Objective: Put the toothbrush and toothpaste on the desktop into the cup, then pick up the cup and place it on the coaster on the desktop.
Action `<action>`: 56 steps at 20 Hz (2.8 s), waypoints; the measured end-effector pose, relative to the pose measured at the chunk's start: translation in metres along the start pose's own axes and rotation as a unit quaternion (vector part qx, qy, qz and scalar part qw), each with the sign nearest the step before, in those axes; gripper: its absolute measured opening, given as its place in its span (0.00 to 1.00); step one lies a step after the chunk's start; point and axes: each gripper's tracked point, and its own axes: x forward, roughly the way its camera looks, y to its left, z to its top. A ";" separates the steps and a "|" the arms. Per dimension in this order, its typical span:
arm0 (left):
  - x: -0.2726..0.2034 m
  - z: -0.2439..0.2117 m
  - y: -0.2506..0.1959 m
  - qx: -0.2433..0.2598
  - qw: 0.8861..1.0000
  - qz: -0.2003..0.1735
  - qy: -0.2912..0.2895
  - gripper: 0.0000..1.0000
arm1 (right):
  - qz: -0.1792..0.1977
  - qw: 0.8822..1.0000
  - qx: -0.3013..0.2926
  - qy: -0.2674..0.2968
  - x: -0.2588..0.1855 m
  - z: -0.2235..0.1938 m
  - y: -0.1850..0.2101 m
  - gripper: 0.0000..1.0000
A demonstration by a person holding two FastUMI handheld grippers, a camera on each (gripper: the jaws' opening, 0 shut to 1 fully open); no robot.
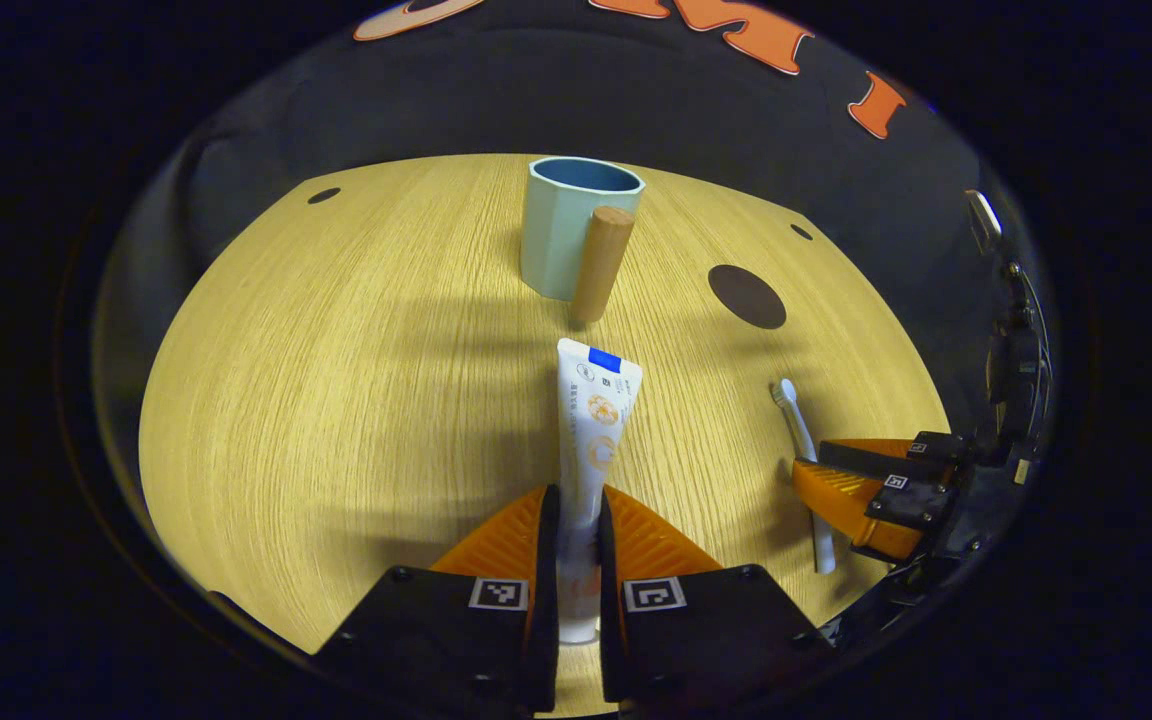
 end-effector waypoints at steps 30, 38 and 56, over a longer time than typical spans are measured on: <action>-0.090 0.148 -0.021 0.044 0.950 0.022 -0.308 0.21 | 0.040 0.972 0.038 -0.228 -0.058 0.067 -0.019 0.07; -0.113 0.217 -0.029 0.022 0.904 -0.001 -0.427 0.20 | 0.051 0.956 0.047 -0.285 -0.072 0.089 -0.023 0.07; -0.041 0.274 -0.026 0.002 0.883 -0.028 -0.468 0.21 | 0.019 0.918 0.004 -0.395 -0.104 0.137 -0.058 0.06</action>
